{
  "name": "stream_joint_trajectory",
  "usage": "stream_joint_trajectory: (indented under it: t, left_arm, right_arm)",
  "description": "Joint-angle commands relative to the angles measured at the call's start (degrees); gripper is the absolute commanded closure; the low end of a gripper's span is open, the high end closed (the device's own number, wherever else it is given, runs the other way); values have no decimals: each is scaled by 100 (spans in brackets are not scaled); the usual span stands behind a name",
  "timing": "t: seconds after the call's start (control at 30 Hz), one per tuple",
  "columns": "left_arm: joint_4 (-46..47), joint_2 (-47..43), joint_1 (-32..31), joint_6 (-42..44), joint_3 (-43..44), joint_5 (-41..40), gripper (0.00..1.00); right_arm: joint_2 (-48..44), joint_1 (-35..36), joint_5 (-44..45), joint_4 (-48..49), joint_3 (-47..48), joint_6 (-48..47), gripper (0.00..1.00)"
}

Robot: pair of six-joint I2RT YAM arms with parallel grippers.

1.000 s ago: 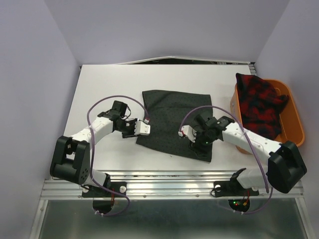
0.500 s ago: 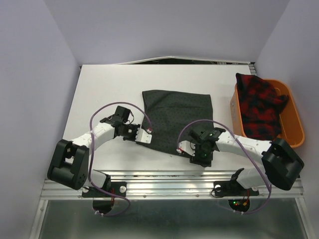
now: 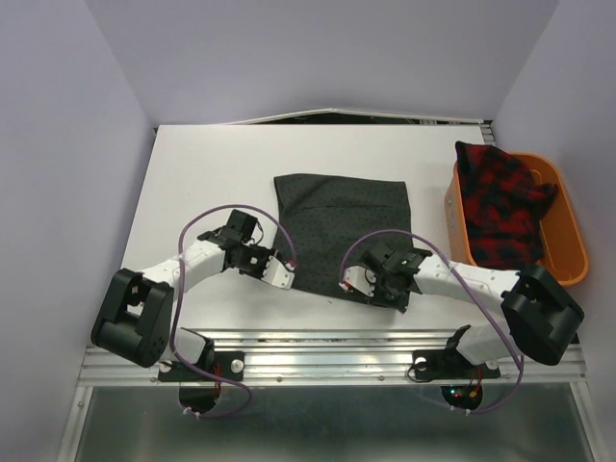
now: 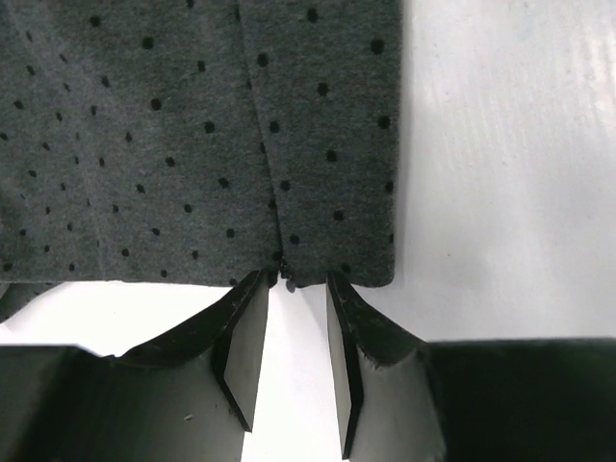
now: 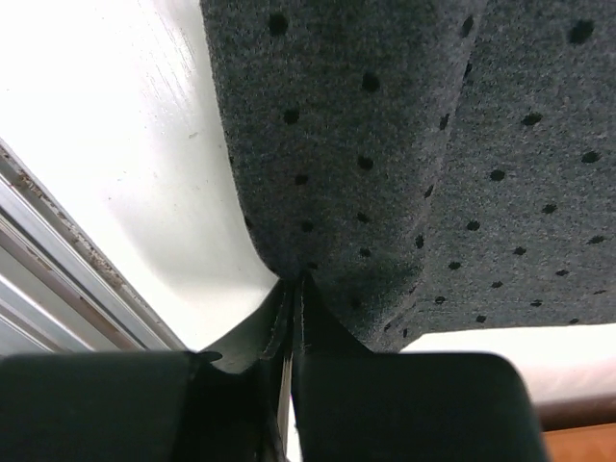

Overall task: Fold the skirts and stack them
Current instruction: Fold the skirt

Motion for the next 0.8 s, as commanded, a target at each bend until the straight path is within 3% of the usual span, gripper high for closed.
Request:
stream_joint_trajectory:
  t: [0.0, 0.13, 0.4, 0.67, 0.77]
  left_arm:
    - [-540, -271, -36, 314, 31, 104, 57]
    - [-865, -648, -36, 533, -180, 43, 47]
    - [-251, -755, -211, 121, -585, 43, 47]
    - [215, -166, -378, -345, -383, -10, 57]
    - [338, -35, -387, -398, -435, -150, 75]
  right_arm:
    - [100, 19, 99, 619, -204, 15, 99]
    - [-163, 19, 38, 593, -151, -20, 99]
    - [-287, 19, -226, 426, -46, 41, 99]
    - [-304, 19, -419, 233, 182, 77, 99]
    - [-296, 19, -428, 189, 349, 24, 99]
